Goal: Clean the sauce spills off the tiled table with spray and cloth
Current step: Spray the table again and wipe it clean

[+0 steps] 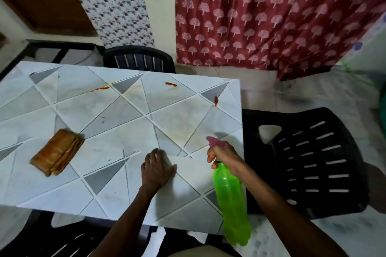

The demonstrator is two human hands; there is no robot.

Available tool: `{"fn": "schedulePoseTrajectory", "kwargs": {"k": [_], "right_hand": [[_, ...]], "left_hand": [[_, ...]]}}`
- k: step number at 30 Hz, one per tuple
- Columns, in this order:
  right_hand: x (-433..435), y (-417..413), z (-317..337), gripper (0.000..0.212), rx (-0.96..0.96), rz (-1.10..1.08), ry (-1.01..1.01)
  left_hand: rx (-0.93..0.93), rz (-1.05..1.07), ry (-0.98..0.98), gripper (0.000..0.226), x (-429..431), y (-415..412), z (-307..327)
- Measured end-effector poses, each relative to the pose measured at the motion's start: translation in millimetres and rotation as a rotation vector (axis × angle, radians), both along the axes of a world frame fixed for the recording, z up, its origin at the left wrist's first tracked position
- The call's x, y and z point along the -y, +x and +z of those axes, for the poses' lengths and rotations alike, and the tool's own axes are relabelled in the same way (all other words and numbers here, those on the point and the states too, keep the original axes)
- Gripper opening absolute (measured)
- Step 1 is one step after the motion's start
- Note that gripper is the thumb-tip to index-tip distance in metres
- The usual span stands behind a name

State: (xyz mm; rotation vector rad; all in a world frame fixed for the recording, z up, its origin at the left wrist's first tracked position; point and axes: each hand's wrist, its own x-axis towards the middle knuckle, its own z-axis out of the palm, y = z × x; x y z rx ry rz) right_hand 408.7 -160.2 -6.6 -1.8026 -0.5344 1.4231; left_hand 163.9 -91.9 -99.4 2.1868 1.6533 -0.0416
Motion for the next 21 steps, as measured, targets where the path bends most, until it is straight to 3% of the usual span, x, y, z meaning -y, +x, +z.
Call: {"fn": "schedulePoseTrajectory", "kwargs": {"k": [4,8,11,21], "right_hand": [[-25.1,-43.6,4.7,0.038,-0.067,0.015,0.059],[-60.8,-98.3,10.1,0.06,-0.044,0.052,0.052],[-90.5,-140.9,10.7,0.045,-0.016,0.07,0.046],[-142.9,-256.3,17.5,0.053,-0.043,0.256,0.021]], "left_hand": [[-0.023,0.064,-0.004,0.098,-14.1,-50.7,-6.1],[-0.031,0.118,0.01,0.104,-32.0,-111.0,-5.6],[0.004,0.146,0.035,0.103,-43.8,-157.5,-7.0],[0.036,0.182,0.055,0.093,-50.2,-231.6,-7.5]]}}
